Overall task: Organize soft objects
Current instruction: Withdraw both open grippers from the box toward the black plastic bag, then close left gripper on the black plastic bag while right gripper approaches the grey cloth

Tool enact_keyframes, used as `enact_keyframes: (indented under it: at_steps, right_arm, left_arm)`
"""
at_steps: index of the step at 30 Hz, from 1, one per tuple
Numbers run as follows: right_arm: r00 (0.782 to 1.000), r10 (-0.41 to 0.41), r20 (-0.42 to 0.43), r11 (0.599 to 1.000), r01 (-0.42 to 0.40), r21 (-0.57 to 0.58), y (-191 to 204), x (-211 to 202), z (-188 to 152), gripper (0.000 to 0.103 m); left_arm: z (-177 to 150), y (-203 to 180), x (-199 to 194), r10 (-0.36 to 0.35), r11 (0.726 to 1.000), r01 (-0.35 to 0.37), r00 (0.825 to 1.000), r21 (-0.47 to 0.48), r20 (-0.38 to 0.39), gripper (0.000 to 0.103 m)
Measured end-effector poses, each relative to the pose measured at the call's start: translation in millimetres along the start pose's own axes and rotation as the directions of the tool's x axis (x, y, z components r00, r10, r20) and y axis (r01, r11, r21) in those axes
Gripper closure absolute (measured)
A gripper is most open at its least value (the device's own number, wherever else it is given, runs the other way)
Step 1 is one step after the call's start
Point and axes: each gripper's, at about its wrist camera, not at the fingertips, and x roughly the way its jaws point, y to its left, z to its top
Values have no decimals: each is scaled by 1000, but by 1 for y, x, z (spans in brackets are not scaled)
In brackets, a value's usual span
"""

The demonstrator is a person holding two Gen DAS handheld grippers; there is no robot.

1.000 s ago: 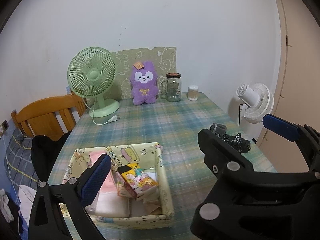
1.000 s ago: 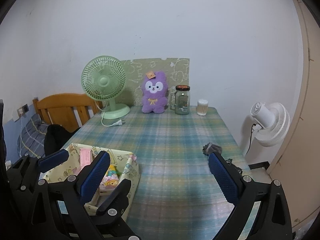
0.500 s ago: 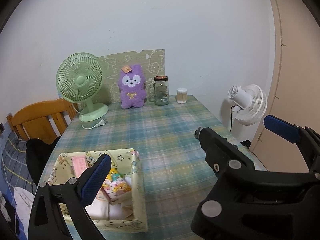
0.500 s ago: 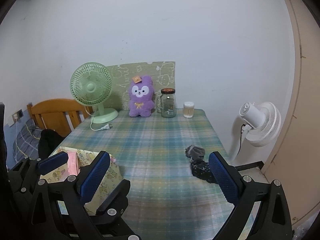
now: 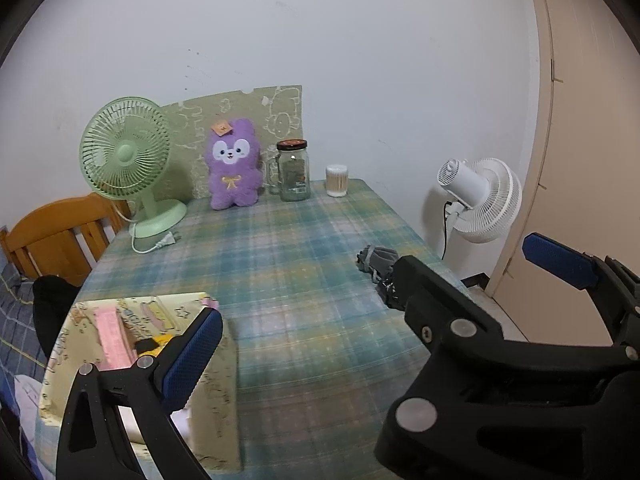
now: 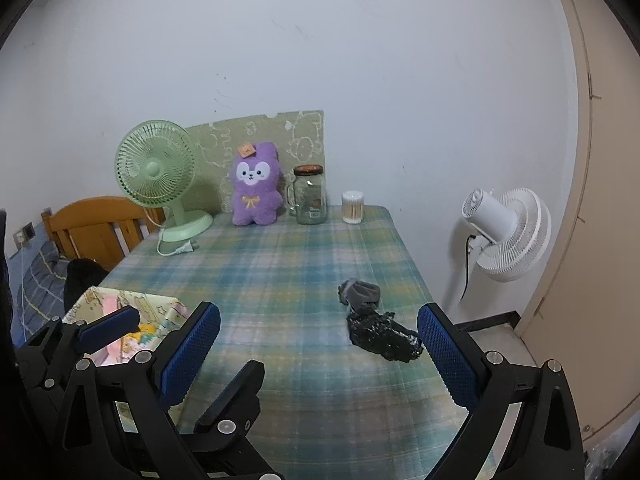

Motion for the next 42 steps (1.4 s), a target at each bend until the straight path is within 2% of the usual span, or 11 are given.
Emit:
enact_keyframes:
  at_steps: [20,31,42]
  right_arm:
    - [996,-38,-78,998,41,43,-55,59,-12,3]
    - [995,-31,-99,998,37,57,-76,90,-14,3]
    - [994,-43,-105,998,48,45,-100,107,-9,3]
  left_arm:
    - [4,-43,70,-26,999,29,996,30,-86,0]
    - [8,-55,105,-33,999,39,990,35,-138,0]
    - [16,-75,127,-38,997,48,989,68,-141,0]
